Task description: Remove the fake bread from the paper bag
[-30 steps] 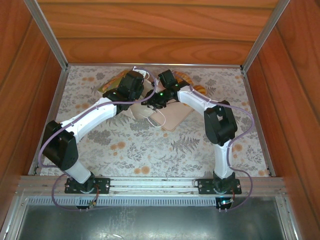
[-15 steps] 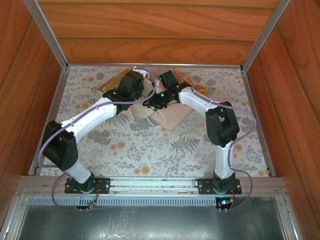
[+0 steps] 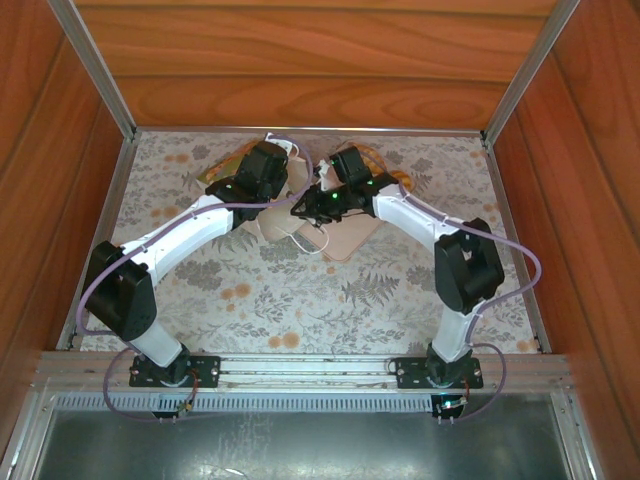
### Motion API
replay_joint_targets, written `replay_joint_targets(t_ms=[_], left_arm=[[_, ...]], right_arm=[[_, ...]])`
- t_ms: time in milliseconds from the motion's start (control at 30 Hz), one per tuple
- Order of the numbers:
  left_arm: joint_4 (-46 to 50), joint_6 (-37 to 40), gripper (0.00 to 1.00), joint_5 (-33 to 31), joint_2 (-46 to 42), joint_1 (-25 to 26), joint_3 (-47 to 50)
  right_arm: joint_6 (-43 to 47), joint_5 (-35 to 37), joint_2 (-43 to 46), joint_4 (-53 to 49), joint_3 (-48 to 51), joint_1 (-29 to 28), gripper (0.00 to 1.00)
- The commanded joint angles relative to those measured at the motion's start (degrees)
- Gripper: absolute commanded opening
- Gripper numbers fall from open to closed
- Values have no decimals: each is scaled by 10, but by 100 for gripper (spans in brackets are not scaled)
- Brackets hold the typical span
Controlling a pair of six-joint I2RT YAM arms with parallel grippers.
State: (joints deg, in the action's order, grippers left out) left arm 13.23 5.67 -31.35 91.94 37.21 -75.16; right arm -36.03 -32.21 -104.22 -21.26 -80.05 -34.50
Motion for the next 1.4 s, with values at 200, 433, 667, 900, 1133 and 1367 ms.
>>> replay_joint_targets(t_ms=[200, 433, 667, 900, 1133, 1367], left_arm=[[-1, -12, 0, -14, 8, 4, -14], [4, -16, 0, -25, 8, 3, -21], [10, -25, 0, -34, 12, 3, -28], [15, -32, 0, -31, 10, 3, -25], [17, -29, 0, -33, 8, 4, -23], [17, -23, 0, -35, 2, 3, -15]], right_arm=[[-20, -30, 103, 48, 69, -10, 30], [-27, -23, 184, 32, 136, -12, 30], [-28, -2, 278, -32, 197, -12, 31], [-42, 28, 376, -72, 240, -8, 31], [-36, 56, 445, -117, 244, 17, 31], [-17, 73, 479, -168, 240, 88, 32]])
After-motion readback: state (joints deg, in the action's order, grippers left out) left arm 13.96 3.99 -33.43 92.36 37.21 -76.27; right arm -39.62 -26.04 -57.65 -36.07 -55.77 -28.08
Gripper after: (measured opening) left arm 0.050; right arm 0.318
